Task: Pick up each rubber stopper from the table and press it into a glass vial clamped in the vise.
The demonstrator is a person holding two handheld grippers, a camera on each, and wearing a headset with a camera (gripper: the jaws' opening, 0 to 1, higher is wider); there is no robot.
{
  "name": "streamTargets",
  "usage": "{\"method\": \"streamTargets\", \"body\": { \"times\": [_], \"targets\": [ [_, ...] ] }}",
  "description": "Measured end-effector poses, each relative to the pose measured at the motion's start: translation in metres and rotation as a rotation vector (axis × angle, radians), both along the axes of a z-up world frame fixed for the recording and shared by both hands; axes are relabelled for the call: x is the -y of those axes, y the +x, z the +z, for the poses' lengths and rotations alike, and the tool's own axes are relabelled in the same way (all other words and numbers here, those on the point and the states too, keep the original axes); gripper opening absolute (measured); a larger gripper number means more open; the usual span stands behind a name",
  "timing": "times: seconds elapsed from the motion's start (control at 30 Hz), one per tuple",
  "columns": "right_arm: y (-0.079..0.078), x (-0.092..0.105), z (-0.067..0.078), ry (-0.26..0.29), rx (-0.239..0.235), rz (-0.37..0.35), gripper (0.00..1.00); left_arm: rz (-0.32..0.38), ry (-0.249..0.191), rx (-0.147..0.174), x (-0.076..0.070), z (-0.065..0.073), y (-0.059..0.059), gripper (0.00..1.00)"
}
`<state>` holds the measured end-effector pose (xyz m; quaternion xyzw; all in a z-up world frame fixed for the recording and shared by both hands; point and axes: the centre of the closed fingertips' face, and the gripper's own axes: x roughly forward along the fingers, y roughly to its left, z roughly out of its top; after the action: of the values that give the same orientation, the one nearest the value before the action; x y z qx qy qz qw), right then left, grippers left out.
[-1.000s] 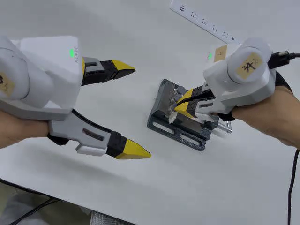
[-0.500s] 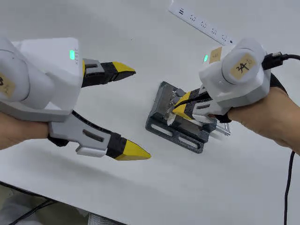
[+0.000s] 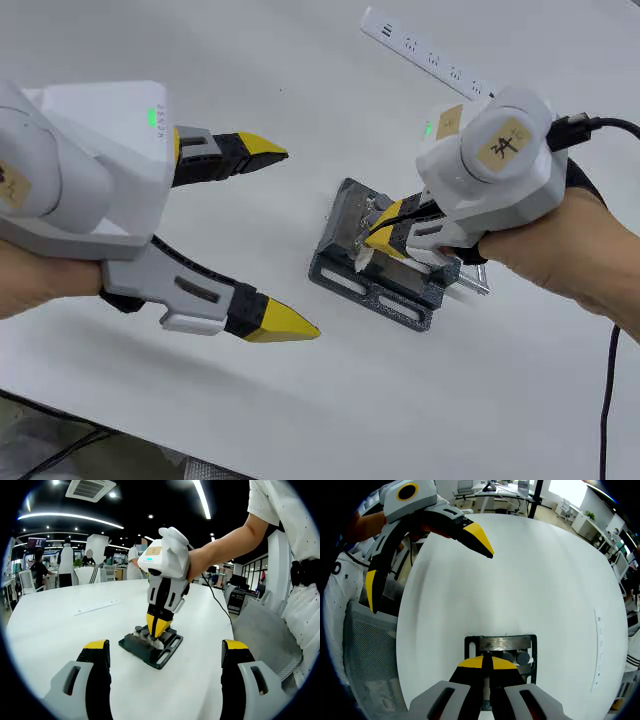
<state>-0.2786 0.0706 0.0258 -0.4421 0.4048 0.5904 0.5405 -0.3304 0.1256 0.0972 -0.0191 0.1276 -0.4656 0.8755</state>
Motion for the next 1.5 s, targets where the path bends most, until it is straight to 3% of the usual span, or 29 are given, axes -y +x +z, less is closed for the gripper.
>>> {"method": "streamTargets", "body": {
  "times": [0.5,1.2,1.5],
  "targets": [
    [0.0033,-0.0005,-0.0011,-0.011,-0.027,-0.013,0.0,0.002,-0.002,0.002,0.0005,0.0004,-0.0003,0.91],
    [0.0037,-0.0023,-0.0011,-0.029,-0.019,0.009,0.0,-0.003,0.004,0.011,0.0025,0.0069,-0.0028,0.91],
    [0.0018,-0.0002,0.0005,0.013,-0.027,-0.023,0.0,-0.007,0.024,0.01,-0.0002,0.0079,-0.0063,0.91]
  ]
}}
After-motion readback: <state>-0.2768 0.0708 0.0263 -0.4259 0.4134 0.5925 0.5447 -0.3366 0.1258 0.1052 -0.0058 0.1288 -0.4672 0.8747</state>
